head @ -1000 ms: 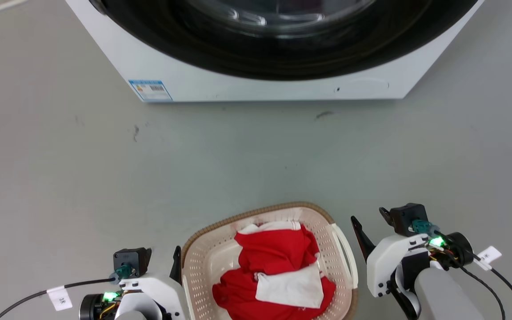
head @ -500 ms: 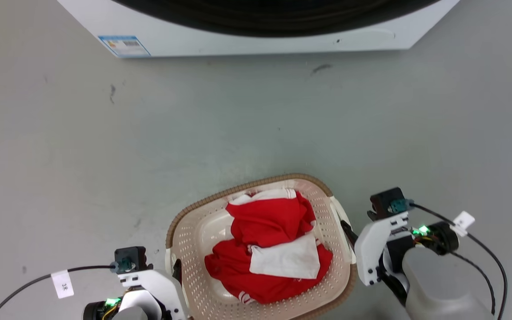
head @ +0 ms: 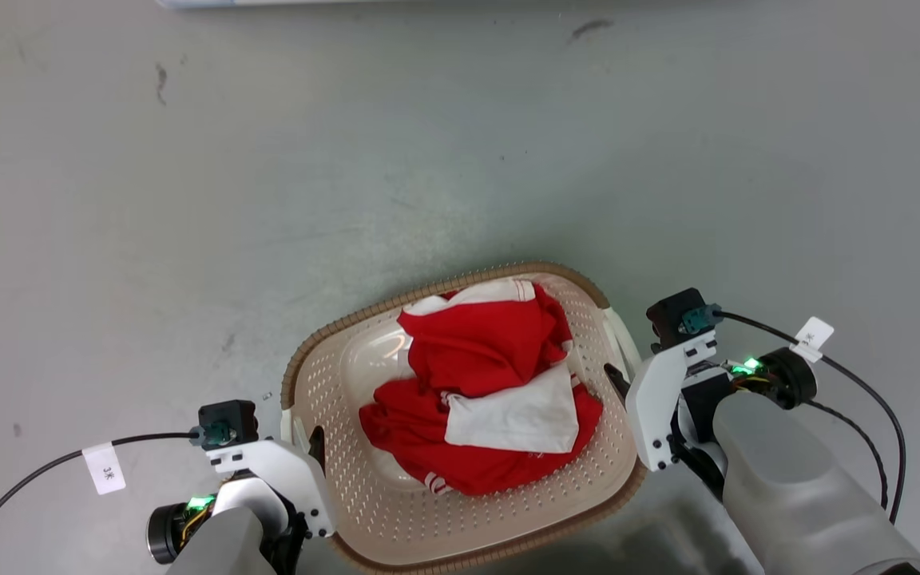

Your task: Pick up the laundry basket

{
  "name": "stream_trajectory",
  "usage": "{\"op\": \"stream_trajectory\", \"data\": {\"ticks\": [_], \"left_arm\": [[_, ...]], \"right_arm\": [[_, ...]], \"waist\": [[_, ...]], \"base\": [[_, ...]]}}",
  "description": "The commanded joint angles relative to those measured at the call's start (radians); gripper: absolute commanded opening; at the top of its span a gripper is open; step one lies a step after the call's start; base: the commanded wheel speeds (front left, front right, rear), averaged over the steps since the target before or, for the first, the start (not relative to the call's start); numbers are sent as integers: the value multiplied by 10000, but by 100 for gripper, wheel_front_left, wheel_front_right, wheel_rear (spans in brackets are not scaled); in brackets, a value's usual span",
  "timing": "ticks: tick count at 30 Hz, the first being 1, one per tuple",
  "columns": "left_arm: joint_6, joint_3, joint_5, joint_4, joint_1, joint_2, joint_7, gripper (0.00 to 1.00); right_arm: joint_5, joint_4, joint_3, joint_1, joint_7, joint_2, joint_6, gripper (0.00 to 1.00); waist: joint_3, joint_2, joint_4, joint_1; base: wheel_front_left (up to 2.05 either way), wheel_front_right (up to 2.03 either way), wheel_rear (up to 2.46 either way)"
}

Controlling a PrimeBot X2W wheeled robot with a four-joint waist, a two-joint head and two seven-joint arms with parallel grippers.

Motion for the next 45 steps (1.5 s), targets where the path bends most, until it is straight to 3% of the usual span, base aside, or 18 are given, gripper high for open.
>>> {"op": "stream_trajectory", "data": {"ticks": [1, 15, 16, 17, 18, 19, 20, 33, 39, 45], "left_arm": [[-29, -19, -84, 65, -188, 12, -46, 100], [-98, -176, -372, 211, -714, -36, 148, 100], [-118, -200, -405, 216, -757, -41, 153, 65], [-133, -222, -430, 214, -782, -44, 131, 16], [-166, -250, -461, 221, -792, -47, 173, 0], [-152, -279, -474, 226, -815, -48, 153, 0], [-176, -303, -499, 230, -827, -16, 79, 0], [-294, -690, -1058, 249, -756, -16, 22, 0], [-338, -981, -1282, 247, -535, -38, 257, 0], [-423, -1683, -1232, 246, -390, -59, 1223, 0]], "right_arm": [[112, 136, 136, -280, 19, 10, -5, 100], [527, 629, 866, -1198, 212, 9, -5, 100], [575, 654, 914, -1220, 259, 9, -3, 100], [619, 672, 954, -1239, 288, 9, -3, 100], [658, 677, 995, -1269, 298, 9, -5, 100], [702, 708, 1023, -1322, 359, 9, -5, 76], [788, 732, 1042, -1321, 432, 7, -5, 0], [1736, 599, 1703, -1016, 882, -45, -3, 0], [2514, 534, 1948, -482, 1366, -15, 0, 0], [3318, 407, 2285, 65, 2107, 31, 17, 0]], "waist": [[335, 0, 53, -1], [1449, 0, 213, -1], [1503, 0, 230, -1], [1543, 0, 243, -1], [1580, 0, 257, -1], [1619, 0, 271, -1], [1641, 0, 287, -1], [1256, 0, 303, -1], [219, 0, 209, -1], [-1113, 0, 93, -1]], "base": [[0, 0, 0], [0, 0, 0], [0, 0, 0], [0, 0, 0], [0, 0, 0], [0, 0, 0], [0, 0, 0], [0, 0, 0], [0, 0, 0], [0, 0, 0]]}}
